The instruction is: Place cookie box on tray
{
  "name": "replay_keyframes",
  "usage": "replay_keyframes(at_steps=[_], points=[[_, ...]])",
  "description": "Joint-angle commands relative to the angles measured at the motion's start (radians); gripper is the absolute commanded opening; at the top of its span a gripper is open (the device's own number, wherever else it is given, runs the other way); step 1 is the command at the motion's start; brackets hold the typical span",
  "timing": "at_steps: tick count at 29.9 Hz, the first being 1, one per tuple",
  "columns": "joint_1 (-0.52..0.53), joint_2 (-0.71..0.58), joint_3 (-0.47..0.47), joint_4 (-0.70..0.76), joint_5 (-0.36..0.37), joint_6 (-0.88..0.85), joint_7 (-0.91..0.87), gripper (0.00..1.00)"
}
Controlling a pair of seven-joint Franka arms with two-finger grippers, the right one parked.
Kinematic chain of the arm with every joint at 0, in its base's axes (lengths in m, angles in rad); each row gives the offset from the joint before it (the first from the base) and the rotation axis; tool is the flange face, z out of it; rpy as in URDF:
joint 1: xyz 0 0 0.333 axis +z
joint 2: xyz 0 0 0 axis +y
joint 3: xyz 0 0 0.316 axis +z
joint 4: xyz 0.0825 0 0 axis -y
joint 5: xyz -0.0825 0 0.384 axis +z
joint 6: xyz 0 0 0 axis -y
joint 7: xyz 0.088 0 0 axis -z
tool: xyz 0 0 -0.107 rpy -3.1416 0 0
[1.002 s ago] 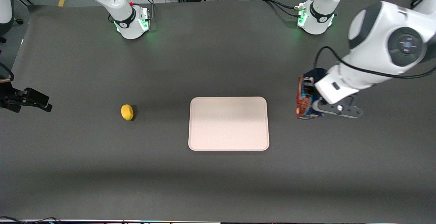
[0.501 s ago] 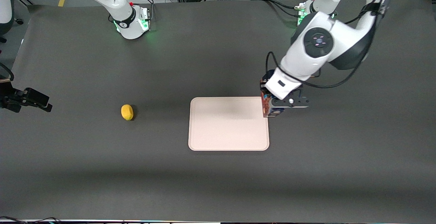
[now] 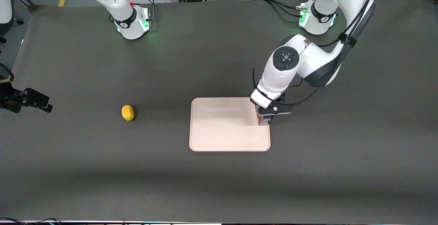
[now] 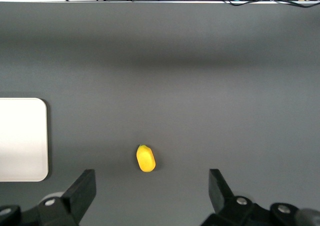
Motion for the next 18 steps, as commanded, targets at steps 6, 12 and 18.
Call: replay_keyframes(at_steps=[6,12,18], points=[[-0.01,0.064,-0.009,0.042,0.074,0.049,-0.026,0.29],[-0.01,0.086,-0.009,0.059,0.106,0.052,-0.021,0.29],[-0.008,0.103,-0.009,0.076,0.126,0.052,-0.014,0.39]])
